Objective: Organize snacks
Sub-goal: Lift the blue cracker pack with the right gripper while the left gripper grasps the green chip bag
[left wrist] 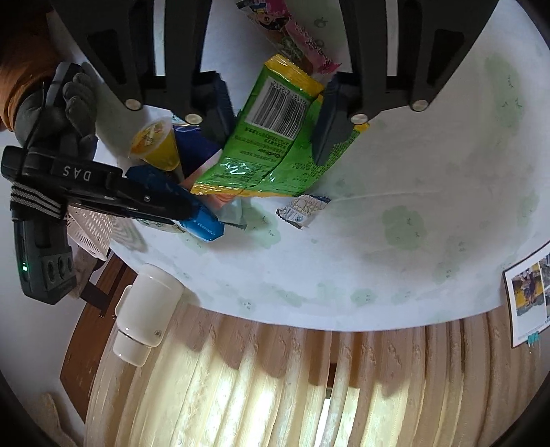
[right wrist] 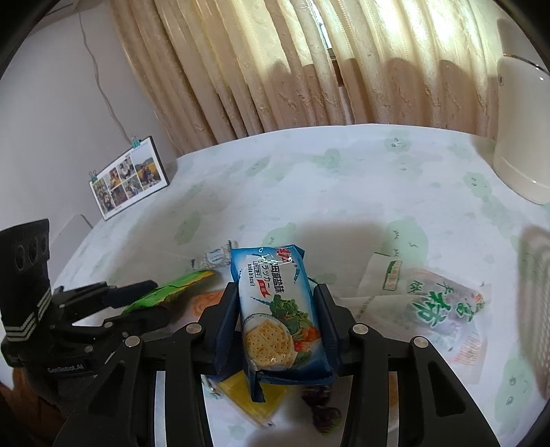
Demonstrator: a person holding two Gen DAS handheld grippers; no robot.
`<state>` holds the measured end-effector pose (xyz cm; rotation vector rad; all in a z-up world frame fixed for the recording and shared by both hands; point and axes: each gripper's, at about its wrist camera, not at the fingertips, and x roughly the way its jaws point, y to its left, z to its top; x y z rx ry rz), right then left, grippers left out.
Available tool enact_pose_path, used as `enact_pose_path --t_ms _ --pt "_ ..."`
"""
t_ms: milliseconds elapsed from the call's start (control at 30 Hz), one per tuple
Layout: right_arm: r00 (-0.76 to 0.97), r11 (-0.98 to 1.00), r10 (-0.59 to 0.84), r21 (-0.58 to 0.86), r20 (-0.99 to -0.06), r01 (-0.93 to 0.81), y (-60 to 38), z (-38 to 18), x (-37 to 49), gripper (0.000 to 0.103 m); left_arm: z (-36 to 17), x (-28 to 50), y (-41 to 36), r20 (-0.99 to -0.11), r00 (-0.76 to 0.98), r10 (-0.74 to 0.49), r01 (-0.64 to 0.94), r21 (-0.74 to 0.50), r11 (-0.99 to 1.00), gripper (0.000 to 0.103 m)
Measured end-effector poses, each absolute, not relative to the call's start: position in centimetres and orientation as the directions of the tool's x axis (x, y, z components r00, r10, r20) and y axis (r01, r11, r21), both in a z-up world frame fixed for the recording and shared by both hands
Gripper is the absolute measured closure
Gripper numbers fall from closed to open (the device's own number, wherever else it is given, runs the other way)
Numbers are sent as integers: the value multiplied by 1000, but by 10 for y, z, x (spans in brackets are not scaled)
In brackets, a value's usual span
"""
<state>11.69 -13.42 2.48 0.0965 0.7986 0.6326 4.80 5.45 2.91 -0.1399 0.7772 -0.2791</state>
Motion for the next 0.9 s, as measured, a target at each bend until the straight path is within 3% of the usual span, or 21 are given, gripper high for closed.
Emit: enact_pose_path --t_ms 267,900 --pt "583 844 530 319 -616 -432 -149 30 116 58 41 42 61 -638 719 -275 159 -234 959 80" --pt "761 901 424 316 -491 -298 -168 66 77 58 64 26 62 -605 778 -169 62 -194 979 92"
